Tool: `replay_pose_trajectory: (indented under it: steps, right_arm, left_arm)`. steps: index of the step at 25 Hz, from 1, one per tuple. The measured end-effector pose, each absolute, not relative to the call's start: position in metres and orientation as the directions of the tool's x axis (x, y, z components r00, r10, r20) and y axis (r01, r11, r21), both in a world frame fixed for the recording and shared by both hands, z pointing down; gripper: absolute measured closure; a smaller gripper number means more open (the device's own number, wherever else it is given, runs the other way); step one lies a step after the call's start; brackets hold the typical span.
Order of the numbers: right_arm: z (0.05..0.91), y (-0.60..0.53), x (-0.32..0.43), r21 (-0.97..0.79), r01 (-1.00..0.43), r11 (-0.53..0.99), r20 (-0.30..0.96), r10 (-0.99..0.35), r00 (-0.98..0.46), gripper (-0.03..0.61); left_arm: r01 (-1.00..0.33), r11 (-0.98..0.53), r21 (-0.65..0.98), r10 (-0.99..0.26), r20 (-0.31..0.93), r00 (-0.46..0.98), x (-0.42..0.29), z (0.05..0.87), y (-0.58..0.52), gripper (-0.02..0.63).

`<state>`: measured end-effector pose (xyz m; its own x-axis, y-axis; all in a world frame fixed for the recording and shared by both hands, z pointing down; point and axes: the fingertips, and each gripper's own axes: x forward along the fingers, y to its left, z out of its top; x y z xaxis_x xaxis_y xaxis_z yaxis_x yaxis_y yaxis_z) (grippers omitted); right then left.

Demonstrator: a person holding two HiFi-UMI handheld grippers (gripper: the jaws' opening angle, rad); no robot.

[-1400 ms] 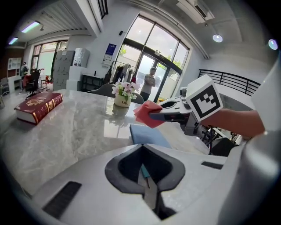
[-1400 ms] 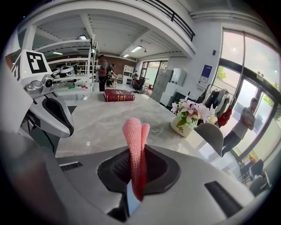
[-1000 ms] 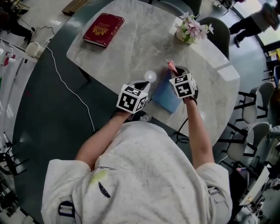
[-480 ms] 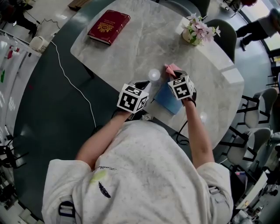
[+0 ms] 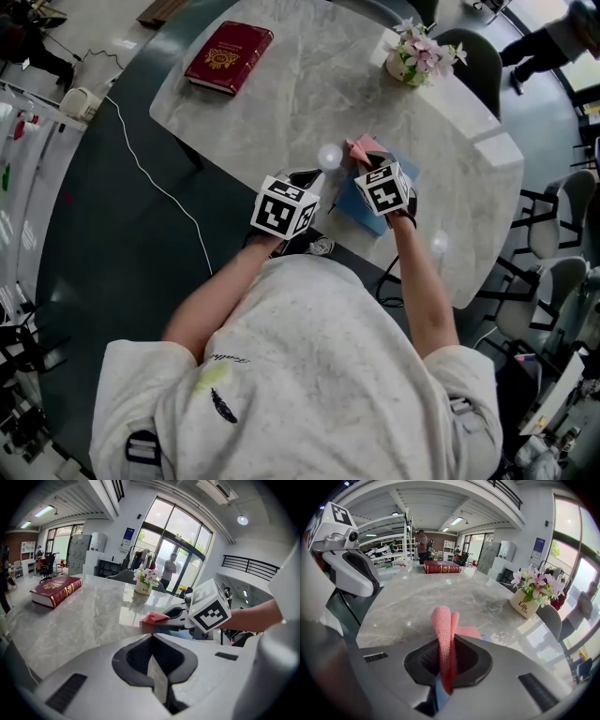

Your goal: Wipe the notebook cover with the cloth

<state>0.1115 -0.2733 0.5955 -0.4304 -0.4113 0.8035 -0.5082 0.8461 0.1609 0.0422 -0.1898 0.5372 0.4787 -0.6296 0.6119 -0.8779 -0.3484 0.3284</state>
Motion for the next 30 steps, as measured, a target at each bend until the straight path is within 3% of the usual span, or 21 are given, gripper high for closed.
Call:
replay_pose_trajectory:
  steps: [30]
  right_arm:
    - [0.596, -0.19, 0.096, 0.133, -0.576, 0.807, 0.803, -0.428, -0.415, 0.563]
  left_arm:
    - [-0.834, -0.453, 0.314, -0.592, 0.594, 0.545, 0.035, 0.527, -0.136, 0.607]
